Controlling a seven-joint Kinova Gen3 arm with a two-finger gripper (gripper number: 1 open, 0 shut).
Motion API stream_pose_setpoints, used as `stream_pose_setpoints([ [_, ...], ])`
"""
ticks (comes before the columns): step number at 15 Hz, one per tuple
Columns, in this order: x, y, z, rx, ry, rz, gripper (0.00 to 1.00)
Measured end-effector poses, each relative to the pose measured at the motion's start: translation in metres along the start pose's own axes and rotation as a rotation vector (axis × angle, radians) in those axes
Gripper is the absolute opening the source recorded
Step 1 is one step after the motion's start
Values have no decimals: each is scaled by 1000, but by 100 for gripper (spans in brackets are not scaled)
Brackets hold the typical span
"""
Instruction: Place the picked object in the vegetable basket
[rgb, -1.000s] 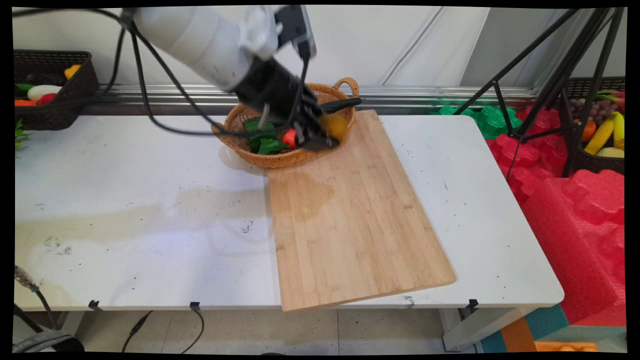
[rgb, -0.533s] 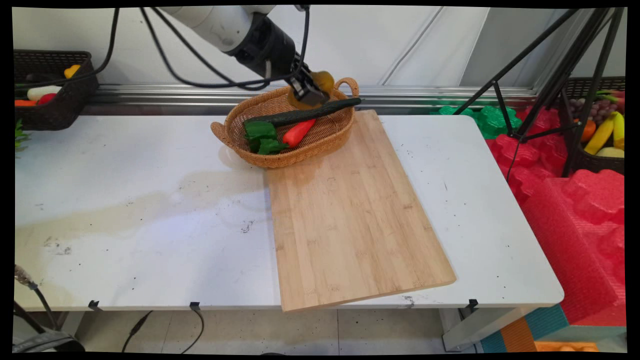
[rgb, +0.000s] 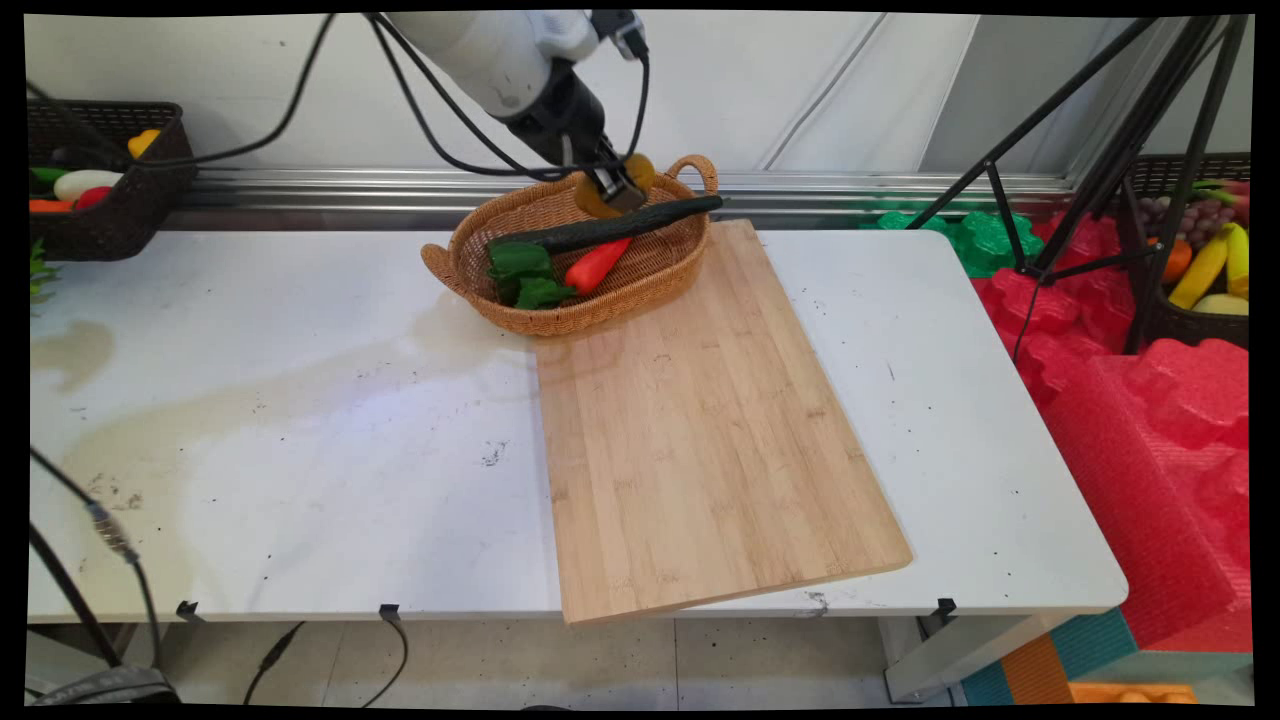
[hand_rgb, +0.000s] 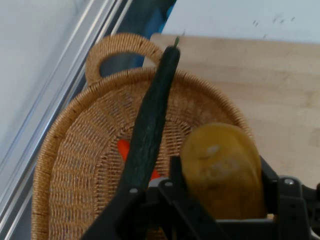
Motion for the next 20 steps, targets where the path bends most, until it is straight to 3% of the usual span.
stream_pose_setpoints([
  [8,-8,-20,87,-42,-89,63,0],
  [16,-11,-24,144,-92,-94,72,0],
  [17,-11,-24,147,-97,-93,73,100],
  [20,-12,-26,148,-103,-86,76,100],
])
